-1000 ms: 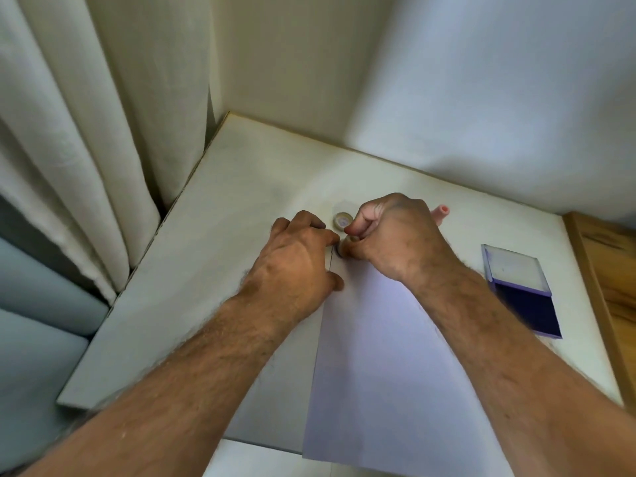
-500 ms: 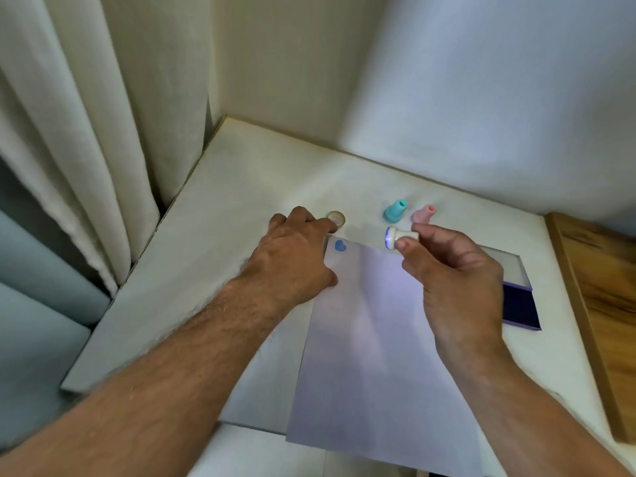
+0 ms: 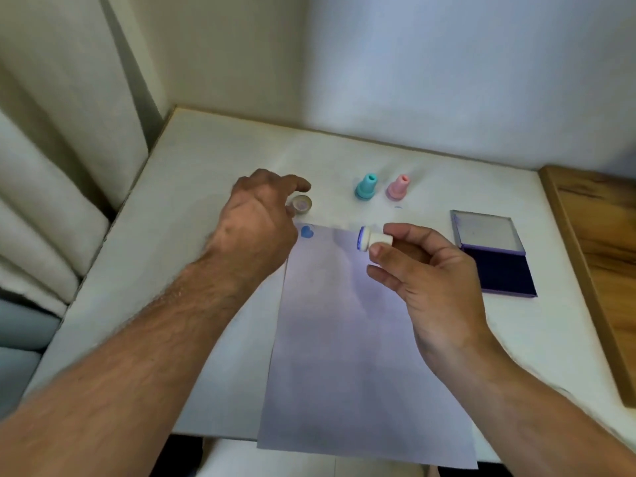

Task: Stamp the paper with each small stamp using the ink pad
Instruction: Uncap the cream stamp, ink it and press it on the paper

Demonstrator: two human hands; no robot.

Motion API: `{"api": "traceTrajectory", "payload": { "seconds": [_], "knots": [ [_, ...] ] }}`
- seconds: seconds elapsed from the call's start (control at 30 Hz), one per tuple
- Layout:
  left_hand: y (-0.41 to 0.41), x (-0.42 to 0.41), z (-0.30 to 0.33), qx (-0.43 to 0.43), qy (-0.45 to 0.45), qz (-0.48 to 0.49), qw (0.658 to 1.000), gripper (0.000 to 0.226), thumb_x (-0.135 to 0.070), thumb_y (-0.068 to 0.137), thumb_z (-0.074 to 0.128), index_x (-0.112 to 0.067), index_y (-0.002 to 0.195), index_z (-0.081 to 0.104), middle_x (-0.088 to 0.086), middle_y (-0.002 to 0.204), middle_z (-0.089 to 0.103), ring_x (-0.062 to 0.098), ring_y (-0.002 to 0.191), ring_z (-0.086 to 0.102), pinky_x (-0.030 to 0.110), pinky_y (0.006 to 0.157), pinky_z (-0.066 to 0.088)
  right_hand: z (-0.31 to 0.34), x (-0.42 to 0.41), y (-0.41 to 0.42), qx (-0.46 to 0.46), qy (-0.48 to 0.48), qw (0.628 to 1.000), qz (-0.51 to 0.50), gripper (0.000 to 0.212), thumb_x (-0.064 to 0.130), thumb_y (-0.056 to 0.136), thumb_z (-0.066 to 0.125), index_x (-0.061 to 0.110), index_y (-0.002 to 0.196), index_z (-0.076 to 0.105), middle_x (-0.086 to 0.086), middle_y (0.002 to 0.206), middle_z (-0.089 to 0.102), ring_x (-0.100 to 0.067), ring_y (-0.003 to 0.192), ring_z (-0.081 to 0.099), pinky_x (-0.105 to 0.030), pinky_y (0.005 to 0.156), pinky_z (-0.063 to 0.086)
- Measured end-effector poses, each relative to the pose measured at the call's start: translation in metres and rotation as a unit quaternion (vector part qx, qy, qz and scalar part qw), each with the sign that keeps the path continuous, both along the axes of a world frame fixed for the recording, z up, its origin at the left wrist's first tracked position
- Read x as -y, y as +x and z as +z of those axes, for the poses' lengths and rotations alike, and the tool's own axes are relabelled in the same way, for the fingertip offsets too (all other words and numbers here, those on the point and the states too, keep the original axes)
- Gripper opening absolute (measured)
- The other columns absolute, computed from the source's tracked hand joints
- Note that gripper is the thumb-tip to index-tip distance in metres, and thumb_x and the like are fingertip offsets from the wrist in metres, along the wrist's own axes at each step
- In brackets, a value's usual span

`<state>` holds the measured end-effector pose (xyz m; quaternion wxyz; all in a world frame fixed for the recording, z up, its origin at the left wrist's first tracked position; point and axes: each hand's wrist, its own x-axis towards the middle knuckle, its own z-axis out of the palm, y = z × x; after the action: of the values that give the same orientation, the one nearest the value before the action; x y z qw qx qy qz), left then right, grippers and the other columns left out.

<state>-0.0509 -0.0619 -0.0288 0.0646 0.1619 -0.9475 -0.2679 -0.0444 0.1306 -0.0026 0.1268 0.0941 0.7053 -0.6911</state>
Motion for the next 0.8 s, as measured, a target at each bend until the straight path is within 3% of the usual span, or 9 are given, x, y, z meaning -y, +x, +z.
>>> {"api": "traceTrajectory", "payload": {
  "seconds": [0.13, 0.4, 0.63, 0.73, 0.8],
  "knots": [
    [-0.011, -0.010, -0.001, 0.024, -0.009, -0.009, 1.000, 0.046, -0.013, 0.089, 0.061, -0.031, 0.132, 0.054, 0.007, 0.127, 0.055, 0.027, 0.118, 0.049, 0.028, 0.100, 0.036, -0.001, -0.006, -0.002, -0.015, 0.013, 1.000, 0.013, 0.022, 0.001, 0.078, 0.076, 0.018, 0.091, 0.074, -0.003, 0.084, 0.075, -0.019, 0.084, 0.073, -0.037, 0.076, 0.062],
    [-0.014, -0.007, -0.013, 0.038, -0.035, -0.027, 0.998, 0.059, -0.005, 0.079, 0.071, -0.031, 0.130, 0.058, -0.001, 0.126, 0.052, 0.025, 0.118, 0.040, 0.029, 0.102, 0.037, 0.007, -0.016, -0.011, -0.041, -0.012, 0.999, 0.017, 0.022, 0.000, 0.077, 0.076, 0.019, 0.087, 0.072, 0.007, 0.072, 0.074, -0.011, 0.076, 0.072, -0.040, 0.078, 0.061],
    [-0.015, -0.003, -0.019, -0.008, -0.038, -0.040, 0.998, 0.049, 0.008, 0.081, 0.060, -0.018, 0.123, 0.066, 0.006, 0.118, 0.059, 0.027, 0.115, 0.048, 0.035, 0.099, 0.046, 0.009, -0.014, -0.012, -0.063, 0.008, 0.998, 0.029, 0.023, 0.003, 0.076, 0.078, 0.018, 0.093, 0.073, -0.002, 0.085, 0.076, -0.015, 0.081, 0.073, -0.041, 0.080, 0.061],
    [-0.016, 0.001, -0.022, -0.022, -0.079, -0.023, 0.996, 0.041, 0.002, 0.087, 0.060, -0.016, 0.123, 0.064, 0.006, 0.115, 0.064, 0.026, 0.107, 0.056, 0.029, 0.094, 0.047, 0.009, -0.014, -0.014, -0.061, 0.009, 0.998, 0.027, 0.023, 0.004, 0.076, 0.078, 0.017, 0.094, 0.073, -0.002, 0.084, 0.076, -0.015, 0.080, 0.072, -0.043, 0.080, 0.061],
    [-0.015, -0.001, -0.018, -0.042, -0.070, -0.010, 0.997, 0.034, -0.003, 0.091, 0.058, -0.014, 0.123, 0.064, 0.004, 0.111, 0.065, 0.021, 0.100, 0.058, 0.015, 0.089, 0.043, 0.009, -0.014, -0.016, -0.066, 0.016, 0.997, 0.033, 0.022, 0.005, 0.077, 0.078, 0.019, 0.092, 0.074, -0.001, 0.080, 0.075, -0.017, 0.075, 0.071, -0.043, 0.078, 0.061]
  ]
}}
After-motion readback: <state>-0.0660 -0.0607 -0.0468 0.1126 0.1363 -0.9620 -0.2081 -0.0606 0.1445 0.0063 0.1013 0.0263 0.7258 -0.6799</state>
